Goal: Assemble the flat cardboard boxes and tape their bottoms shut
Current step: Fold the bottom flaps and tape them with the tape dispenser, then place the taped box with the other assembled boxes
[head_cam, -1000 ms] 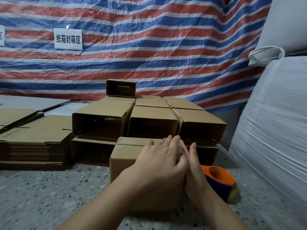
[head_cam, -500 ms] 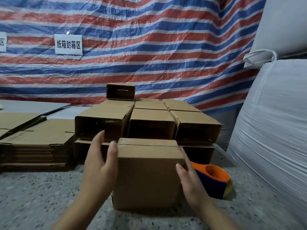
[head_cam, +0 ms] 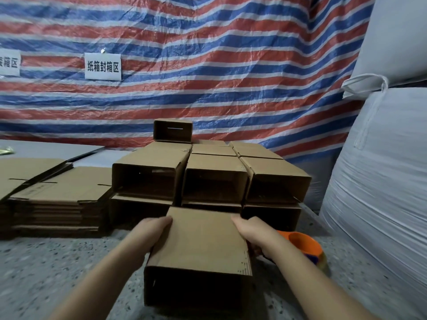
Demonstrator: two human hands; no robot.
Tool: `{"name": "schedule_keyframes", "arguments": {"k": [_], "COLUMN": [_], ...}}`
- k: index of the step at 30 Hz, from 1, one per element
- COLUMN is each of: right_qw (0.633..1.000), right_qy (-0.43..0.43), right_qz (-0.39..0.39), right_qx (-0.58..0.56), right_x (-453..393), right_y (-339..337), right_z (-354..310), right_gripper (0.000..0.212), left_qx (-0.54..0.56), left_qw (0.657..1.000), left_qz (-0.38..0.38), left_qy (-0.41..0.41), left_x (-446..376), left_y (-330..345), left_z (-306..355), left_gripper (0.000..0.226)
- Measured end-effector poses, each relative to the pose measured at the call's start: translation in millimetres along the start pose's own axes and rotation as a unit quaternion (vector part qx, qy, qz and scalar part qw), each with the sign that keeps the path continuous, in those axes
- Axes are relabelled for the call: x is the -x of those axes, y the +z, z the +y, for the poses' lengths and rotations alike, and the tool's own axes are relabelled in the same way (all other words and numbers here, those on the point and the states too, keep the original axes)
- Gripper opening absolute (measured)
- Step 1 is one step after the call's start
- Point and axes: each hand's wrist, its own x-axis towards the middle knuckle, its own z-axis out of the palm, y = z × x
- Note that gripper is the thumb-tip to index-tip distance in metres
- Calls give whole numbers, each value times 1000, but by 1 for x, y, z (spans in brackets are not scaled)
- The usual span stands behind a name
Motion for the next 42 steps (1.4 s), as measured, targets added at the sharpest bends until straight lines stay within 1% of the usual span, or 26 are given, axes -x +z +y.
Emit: {"name": "schedule_keyframes", "arguments": {"k": [3,5,6,9,12,14,15,17,18,20,21,23,24,25,26,27,28,30,31,33,34,36,38,40,42], "right_qw": [1000,1000,1000,997,992,985,980,966,959,948,943,929,922,917,913,912,911,910,913,923,928,935,938,939,943], "right_qy": [20,23,18,-49,-65,-84,-104,-158,-183,-217,-228,-235,-222,-201,-181,-165,-156,-154,-163,-177,-181,-176,-166,-160,-152], "right_qz": [10,14,21,52,21,25,36,59,64,79,84,93,102,111,120,129,134,125,118,113,112,118,129,128,118], "right_qx": [17,6,5,-24,-107,-147,-164,-198,-209,-220,-226,-269,-299,-326,-344,-353,-359,-363,-355,-322,-306,-283,-276,-276,-270], "right_x": [-5,-3,1,22,59,78,87,105,113,121,120,112,106,97,85,71,56,21,2,-42,-64,-116,-170,-223,-270], "right_y": [9,7,5,8,27,36,37,28,20,-4,-18,-45,-57,-68,-78,-88,-97,-113,-120,-133,-137,-145,-152,-156,-157], "right_z": [3,4,7,25,37,33,29,16,8,-14,-28,-61,-79,-95,-110,-122,-133,-153,-162,-181,-193,-216,-239,-258,-271], "right_gripper": [78,84,84,72,51,42,37,31,34,50,51,30,22,17,14,12,10,14,14,12,11,13,16,20,21], "left_qx": [22,20,15,33,33,22,24,53,70,80,75,50,28,8,-5,-16,-32,-104,-145,-221,-261,-347,-396,-424,-446], "left_qw": [1000,1000,1000,997,995,992,988,976,969,955,947,930,922,916,913,909,906,907,906,890,871,819,783,765,759], "left_qz": [4,14,25,57,56,51,61,89,92,79,70,57,58,52,33,3,-31,-80,-83,-39,0,71,98,114,126], "left_qy": [-17,-8,-1,33,80,114,136,191,219,276,303,360,382,398,408,417,421,401,390,397,415,450,470,472,458], "left_x": [-8,-10,-9,-1,24,42,52,71,80,93,96,92,84,75,64,49,34,-1,-21,-67,-93,-145,-197,-246,-293], "left_y": [1,-1,-3,-8,0,7,9,3,-2,-12,-16,-19,-18,-16,-15,-14,-14,-15,-13,-4,2,17,29,37,43], "left_z": [-13,-14,-14,-25,-43,-48,-48,-36,-27,0,17,55,75,96,116,136,154,188,204,233,247,272,296,316,329], "left_gripper": [37,39,38,34,20,11,10,13,13,17,19,19,26,42,61,74,83,95,95,81,72,58,46,45,51]}}
